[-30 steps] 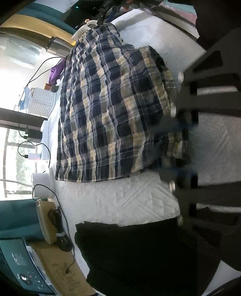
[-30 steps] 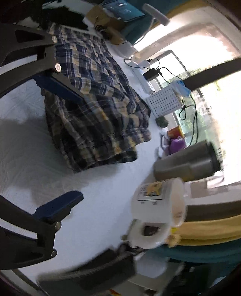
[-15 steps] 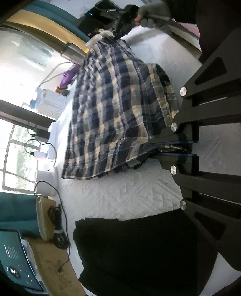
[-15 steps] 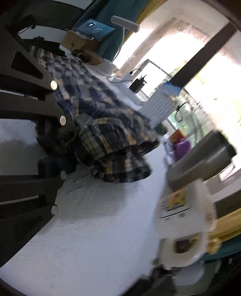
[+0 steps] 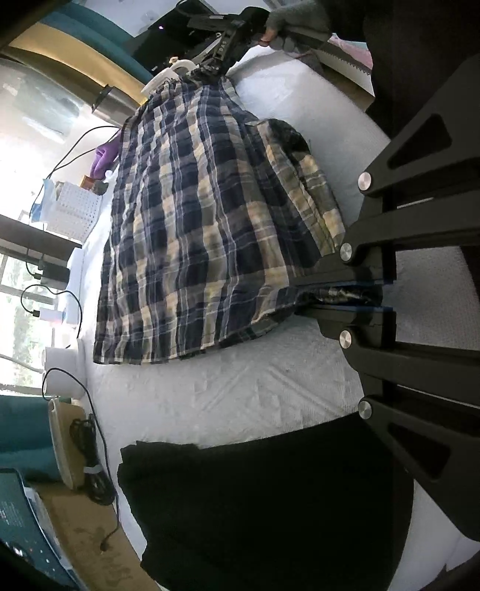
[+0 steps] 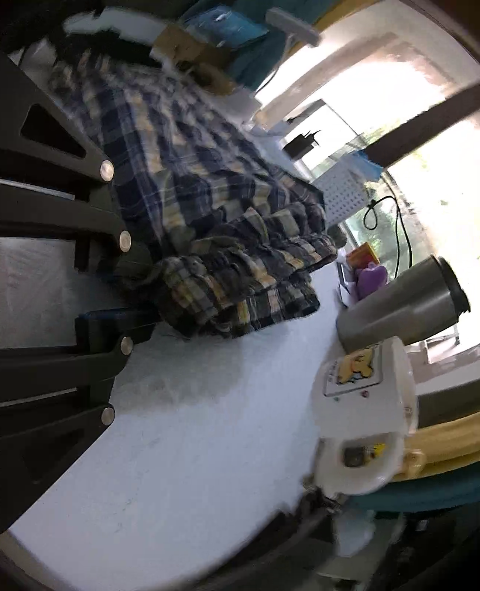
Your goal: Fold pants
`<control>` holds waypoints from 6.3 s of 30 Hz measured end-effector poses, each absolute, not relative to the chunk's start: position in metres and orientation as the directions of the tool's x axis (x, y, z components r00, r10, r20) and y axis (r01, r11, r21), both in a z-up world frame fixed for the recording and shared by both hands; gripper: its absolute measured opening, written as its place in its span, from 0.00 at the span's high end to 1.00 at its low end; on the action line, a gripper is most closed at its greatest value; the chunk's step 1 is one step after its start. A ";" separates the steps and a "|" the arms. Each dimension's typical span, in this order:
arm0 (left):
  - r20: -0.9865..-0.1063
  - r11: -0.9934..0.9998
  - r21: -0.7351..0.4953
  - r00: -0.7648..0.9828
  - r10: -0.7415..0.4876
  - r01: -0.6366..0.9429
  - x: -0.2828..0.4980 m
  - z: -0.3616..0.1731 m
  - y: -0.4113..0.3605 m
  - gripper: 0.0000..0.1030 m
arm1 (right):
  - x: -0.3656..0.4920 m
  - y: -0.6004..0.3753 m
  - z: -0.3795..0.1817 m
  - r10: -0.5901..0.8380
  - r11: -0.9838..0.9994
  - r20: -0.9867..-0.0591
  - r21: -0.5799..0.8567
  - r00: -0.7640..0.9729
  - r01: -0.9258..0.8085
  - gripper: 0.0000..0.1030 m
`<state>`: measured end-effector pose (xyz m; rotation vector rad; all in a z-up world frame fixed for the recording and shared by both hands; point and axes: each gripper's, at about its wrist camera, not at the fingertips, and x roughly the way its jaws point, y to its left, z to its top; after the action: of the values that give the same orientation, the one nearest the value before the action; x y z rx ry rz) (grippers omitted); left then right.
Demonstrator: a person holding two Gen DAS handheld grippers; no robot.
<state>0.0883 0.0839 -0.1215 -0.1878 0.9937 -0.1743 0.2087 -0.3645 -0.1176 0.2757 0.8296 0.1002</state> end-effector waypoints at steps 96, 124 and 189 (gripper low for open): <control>-0.802 0.953 -0.088 0.546 -0.241 0.291 0.315 -0.113 -0.007 0.63 | 0.378 -0.284 -0.120 0.117 0.988 -0.828 0.041 0.548 -0.149 0.31; -0.786 0.936 -0.129 0.542 -0.297 0.326 0.246 -0.081 -0.046 0.42 | 0.282 -0.288 -0.108 0.062 0.981 -0.765 -0.072 0.641 -0.180 0.27; -0.774 0.994 -0.049 0.633 0.022 -0.095 0.181 -0.085 0.078 0.39 | 0.233 -0.326 -0.107 0.232 0.962 -0.771 0.272 0.593 -0.023 0.06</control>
<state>0.1814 0.0778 -0.0846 -0.0879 0.8834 0.0669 0.2331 -0.3264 -0.1073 0.2446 0.9264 0.1498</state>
